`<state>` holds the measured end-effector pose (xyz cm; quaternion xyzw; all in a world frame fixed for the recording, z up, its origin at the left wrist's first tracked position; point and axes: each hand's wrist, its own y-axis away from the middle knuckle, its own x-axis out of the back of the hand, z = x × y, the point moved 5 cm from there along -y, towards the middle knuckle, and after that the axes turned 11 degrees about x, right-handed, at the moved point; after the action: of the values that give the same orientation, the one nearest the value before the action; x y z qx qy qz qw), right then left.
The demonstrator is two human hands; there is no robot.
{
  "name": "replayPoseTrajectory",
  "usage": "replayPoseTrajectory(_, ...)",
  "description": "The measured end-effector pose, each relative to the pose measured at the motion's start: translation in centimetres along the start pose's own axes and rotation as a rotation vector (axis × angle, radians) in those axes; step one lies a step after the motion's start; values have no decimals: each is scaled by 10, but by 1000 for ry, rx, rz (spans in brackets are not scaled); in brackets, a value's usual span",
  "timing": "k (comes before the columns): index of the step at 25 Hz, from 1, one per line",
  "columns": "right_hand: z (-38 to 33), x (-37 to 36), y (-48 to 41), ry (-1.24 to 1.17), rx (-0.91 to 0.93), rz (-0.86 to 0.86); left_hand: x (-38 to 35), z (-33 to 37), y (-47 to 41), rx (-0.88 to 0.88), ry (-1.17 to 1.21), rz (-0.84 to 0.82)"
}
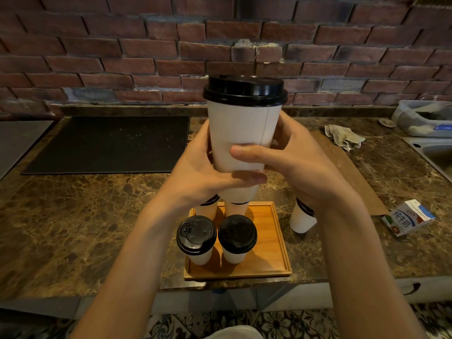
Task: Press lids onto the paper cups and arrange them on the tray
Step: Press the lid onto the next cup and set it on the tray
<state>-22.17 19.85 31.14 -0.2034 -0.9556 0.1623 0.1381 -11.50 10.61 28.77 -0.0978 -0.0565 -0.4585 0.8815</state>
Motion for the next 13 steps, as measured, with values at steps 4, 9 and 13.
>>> replayPoseTrajectory(4, 4, 1, 0, -50, 14, -66, 2, -4, 0, 15, -29, -39)
replayPoseTrajectory(9, 4, 0, 1, -57, 21, -93, 3, -3, 1, -7, -33, -49)
replayPoseTrajectory(13, 2, 2, 0, -28, 20, -66, 3, -1, 0, -12, -8, -42)
